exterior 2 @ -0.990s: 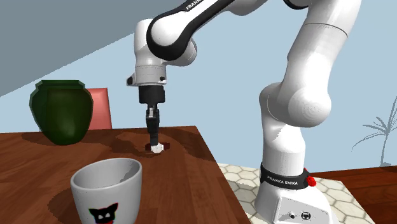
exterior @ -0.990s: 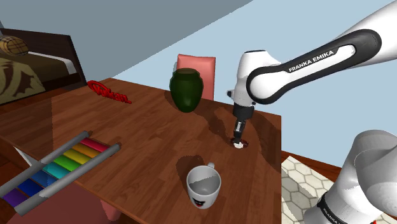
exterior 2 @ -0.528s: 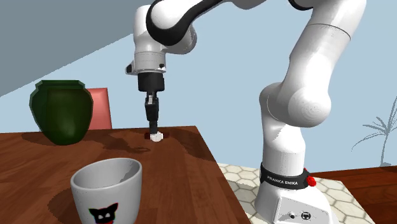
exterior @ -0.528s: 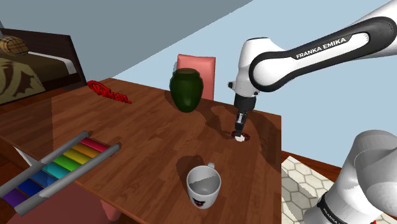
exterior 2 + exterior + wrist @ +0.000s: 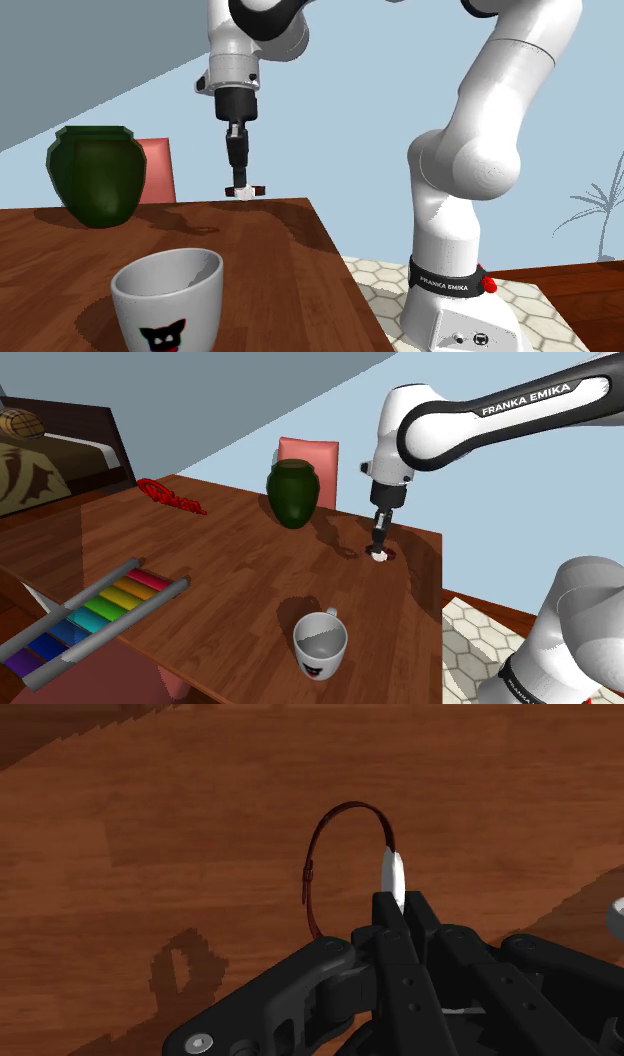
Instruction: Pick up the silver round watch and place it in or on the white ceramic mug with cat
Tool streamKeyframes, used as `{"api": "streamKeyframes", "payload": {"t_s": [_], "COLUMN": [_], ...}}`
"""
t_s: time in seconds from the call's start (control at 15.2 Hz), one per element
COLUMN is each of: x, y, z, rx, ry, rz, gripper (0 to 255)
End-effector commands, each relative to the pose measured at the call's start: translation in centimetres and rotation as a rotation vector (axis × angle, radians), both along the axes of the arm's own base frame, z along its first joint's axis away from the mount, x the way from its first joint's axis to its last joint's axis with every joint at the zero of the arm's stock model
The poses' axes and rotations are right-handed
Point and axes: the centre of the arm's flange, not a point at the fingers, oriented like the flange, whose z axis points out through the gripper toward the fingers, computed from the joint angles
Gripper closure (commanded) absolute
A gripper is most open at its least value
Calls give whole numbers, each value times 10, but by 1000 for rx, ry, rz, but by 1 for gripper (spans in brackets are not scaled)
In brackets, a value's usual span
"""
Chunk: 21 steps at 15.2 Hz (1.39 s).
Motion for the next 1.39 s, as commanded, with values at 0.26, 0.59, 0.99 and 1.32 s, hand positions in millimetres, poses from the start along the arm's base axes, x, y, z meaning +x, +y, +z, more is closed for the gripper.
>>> {"api": "streamKeyframes", "payload": {"t_s": [0.26,0.59,0.99,1.32], "x": [-1,-1,-11,-29], "y": [-1,-1,37,100], "z": [31,57,76,83], "rx": [0,0,0,0], "ry": [1,1,1,1], "rz": [0,0,0,0], "gripper": [255,255,255,255]}}
